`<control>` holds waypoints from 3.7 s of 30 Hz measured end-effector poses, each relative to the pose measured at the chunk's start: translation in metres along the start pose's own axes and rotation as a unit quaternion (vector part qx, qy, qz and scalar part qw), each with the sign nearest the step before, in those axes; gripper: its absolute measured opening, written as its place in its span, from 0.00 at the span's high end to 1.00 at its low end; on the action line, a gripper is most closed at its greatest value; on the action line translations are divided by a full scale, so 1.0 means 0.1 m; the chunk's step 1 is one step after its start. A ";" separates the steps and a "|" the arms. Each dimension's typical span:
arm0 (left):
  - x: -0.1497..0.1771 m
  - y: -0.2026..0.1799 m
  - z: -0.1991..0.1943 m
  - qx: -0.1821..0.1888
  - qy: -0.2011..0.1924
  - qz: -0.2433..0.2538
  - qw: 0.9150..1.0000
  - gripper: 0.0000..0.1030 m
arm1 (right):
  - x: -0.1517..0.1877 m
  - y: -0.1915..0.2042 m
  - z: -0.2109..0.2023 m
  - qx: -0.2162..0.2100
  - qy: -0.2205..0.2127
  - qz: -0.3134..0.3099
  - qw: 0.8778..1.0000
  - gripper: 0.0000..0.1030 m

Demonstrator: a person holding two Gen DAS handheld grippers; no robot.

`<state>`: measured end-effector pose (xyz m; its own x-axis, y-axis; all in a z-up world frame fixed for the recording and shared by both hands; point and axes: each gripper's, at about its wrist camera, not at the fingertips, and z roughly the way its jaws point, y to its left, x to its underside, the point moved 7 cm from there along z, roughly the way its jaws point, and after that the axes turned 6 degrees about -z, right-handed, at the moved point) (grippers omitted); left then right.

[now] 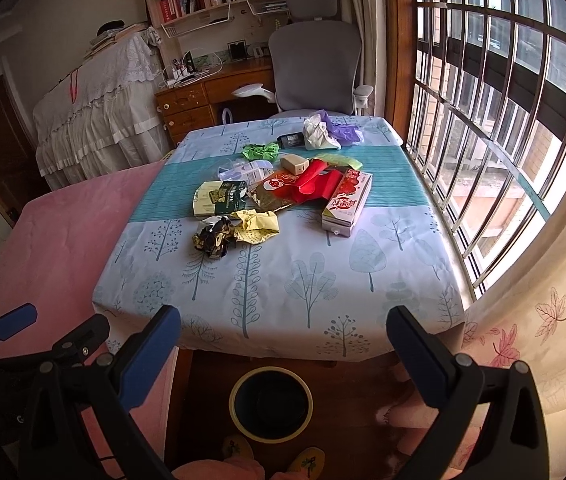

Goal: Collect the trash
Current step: 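Grasp the crumpled foil wrapper with the left tool while the right tool grasps yellow plastic, then carry both items over the bin and open both tools to drop them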

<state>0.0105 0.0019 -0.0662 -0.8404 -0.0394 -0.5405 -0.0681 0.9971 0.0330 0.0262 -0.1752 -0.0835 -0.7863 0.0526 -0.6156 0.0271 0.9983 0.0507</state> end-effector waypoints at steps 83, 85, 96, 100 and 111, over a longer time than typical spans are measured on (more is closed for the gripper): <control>-0.97 -1.05 2.33 0.166 0.155 0.235 0.945 0.52 | -0.17 -0.23 2.01 -0.024 0.185 0.194 0.963 0.71; -0.93 -0.99 2.16 0.157 0.139 0.212 0.954 0.52 | -0.14 -0.23 1.94 -0.042 0.185 0.168 0.967 0.71; -0.05 -0.60 1.28 0.132 0.082 0.068 0.985 0.52 | 0.20 -0.16 1.32 -0.112 0.154 0.002 0.982 0.71; 0.31 -0.43 1.05 0.116 0.087 0.034 0.989 0.52 | 0.53 -0.05 1.22 -0.134 0.168 -0.034 0.976 0.71; 1.19 -0.26 1.11 0.088 0.119 0.070 0.987 0.51 | 1.45 0.12 1.27 -0.142 0.222 -0.004 0.965 0.71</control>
<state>-0.0276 -0.0213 -0.2246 -0.9386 0.1063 -0.3283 0.1348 0.9887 -0.0650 -0.0096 -0.1526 -0.2720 -0.9743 -0.0320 -0.2228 -0.0996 0.9489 0.2995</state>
